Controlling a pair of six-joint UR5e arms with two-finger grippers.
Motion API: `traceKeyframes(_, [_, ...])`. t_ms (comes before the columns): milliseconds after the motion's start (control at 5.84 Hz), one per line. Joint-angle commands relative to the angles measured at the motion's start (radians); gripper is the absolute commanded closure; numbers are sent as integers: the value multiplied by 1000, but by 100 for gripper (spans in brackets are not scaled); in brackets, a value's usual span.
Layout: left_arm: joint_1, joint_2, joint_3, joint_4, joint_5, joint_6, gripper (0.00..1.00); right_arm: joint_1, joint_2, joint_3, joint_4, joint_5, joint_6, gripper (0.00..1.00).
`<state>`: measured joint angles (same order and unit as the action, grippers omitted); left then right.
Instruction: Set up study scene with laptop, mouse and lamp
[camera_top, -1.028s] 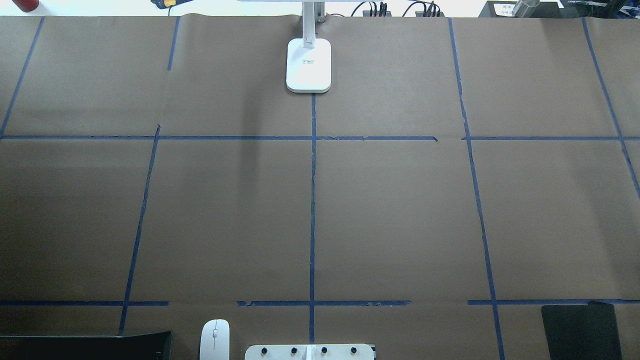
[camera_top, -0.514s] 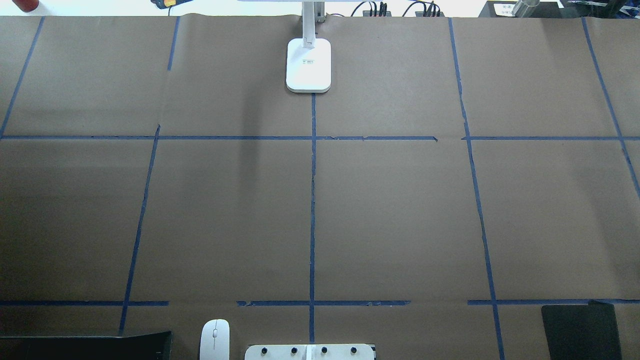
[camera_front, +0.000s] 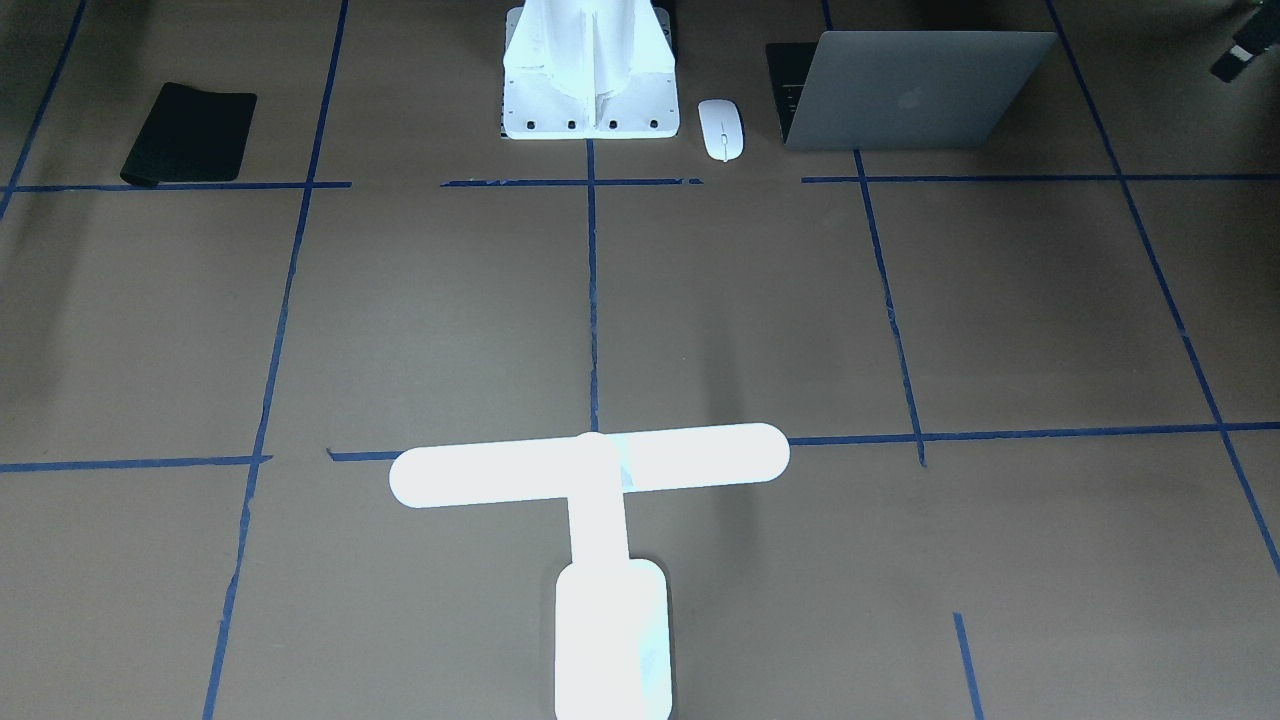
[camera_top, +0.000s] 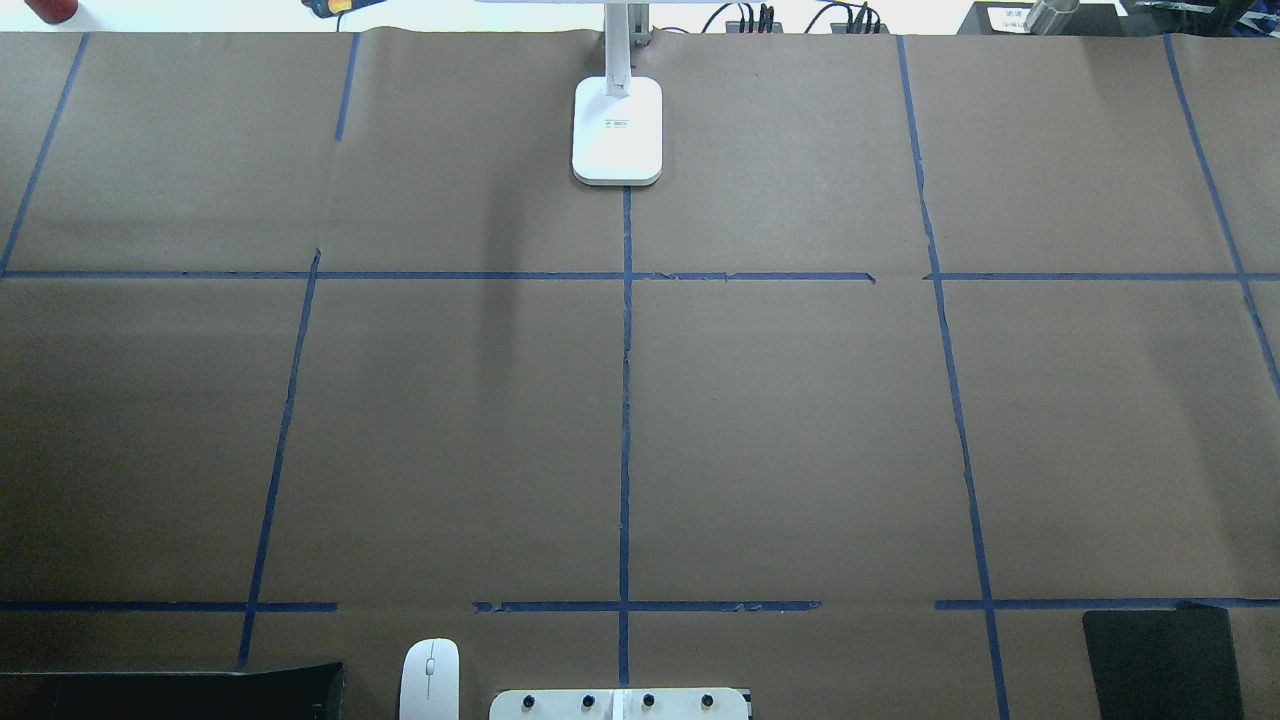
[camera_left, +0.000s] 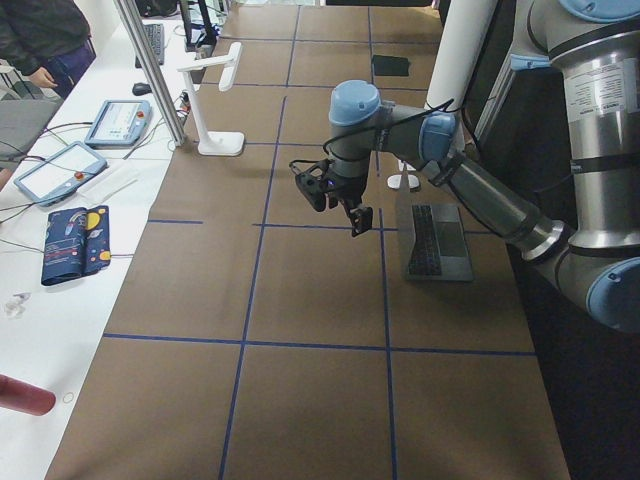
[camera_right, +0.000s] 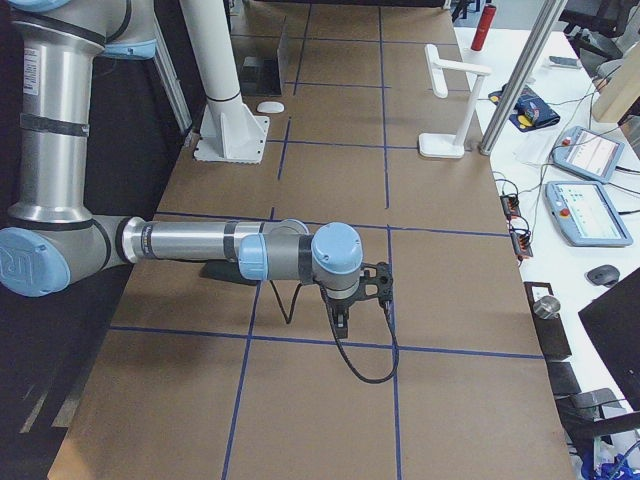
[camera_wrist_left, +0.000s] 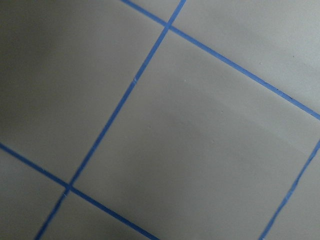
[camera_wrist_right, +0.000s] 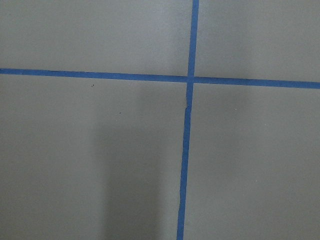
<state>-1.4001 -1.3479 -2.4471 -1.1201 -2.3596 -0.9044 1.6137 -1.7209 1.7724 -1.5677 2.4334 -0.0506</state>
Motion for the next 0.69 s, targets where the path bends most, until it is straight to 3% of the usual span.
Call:
traceKeyframes(0, [99, 6, -85, -7, 2, -208, 0, 0, 1, 2, 0, 1, 2, 0])
traceKeyframes(171, [181, 3, -125, -27, 13, -313, 0, 0, 1, 7, 0, 1, 2, 0])
traceKeyframes(343, [205, 1, -131, -117, 14, -380, 0, 0, 1, 9, 0, 3, 2, 0])
traceKeyframes(514, [225, -3, -136, -125, 38, -445, 0, 0, 4, 7, 0, 1, 0, 0])
